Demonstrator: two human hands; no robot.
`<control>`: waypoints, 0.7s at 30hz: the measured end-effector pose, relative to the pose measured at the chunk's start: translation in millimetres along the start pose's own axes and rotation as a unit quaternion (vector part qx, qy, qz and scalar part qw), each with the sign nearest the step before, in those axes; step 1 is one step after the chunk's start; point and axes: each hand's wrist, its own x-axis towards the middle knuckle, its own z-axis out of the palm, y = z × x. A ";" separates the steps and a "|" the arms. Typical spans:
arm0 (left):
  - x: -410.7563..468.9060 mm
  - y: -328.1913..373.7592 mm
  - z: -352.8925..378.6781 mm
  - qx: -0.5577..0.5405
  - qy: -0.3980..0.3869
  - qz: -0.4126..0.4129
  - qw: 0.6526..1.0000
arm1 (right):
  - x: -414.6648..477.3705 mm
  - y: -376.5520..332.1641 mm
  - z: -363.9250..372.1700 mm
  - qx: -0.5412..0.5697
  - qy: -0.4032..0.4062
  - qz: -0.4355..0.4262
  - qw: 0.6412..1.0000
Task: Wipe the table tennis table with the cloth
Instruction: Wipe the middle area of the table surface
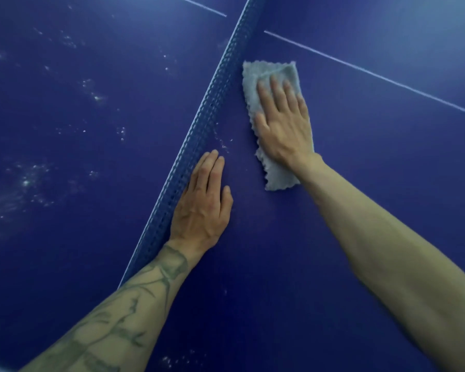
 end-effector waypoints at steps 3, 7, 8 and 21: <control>-23.7 -5.2 -6.9 -0.008 -0.001 -0.009 1.000 | -11.8 -32.0 8.8 -0.007 -0.003 -0.063 0.998; -66.9 -12.5 -14.0 0.032 -0.024 0.004 0.999 | -67.2 -36.8 15.8 -0.051 -0.022 -0.237 0.970; -73.2 -13.4 -14.1 0.038 -0.032 0.004 0.999 | -75.3 -27.3 14.6 -0.050 -0.029 -0.250 0.967; -83.2 -23.6 0.4 0.048 -0.016 0.026 0.998 | -100.3 -60.3 30.7 -0.047 0.019 -0.228 0.972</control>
